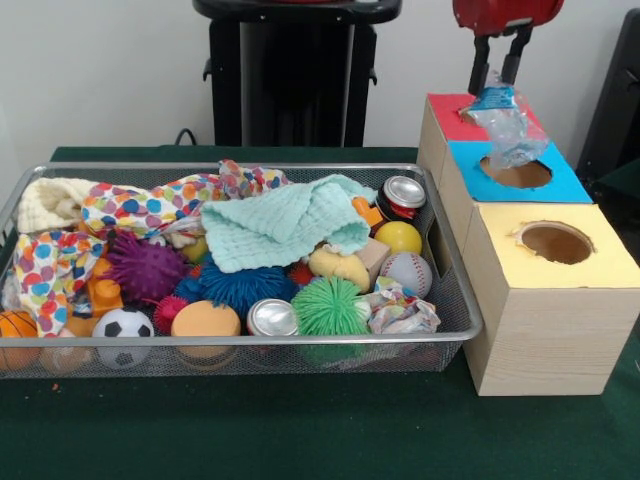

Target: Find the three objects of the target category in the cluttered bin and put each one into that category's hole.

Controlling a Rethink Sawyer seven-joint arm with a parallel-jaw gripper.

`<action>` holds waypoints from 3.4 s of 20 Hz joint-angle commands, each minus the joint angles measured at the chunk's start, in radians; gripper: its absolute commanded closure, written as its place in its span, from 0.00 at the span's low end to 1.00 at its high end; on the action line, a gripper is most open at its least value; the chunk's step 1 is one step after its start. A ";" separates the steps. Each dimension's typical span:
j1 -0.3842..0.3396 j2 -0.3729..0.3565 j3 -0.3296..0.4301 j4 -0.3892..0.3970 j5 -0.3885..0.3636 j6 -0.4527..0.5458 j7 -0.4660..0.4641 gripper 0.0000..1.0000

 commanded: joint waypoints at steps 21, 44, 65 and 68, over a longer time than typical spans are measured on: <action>0.136 0.167 -0.094 -0.058 0.046 0.054 0.350 1.00; 0.185 0.125 -0.136 -0.133 0.081 0.185 0.387 0.00; 0.068 0.069 -0.102 -0.198 0.044 0.251 0.214 0.00; 0.026 0.057 -0.088 -0.220 0.035 0.275 0.175 0.00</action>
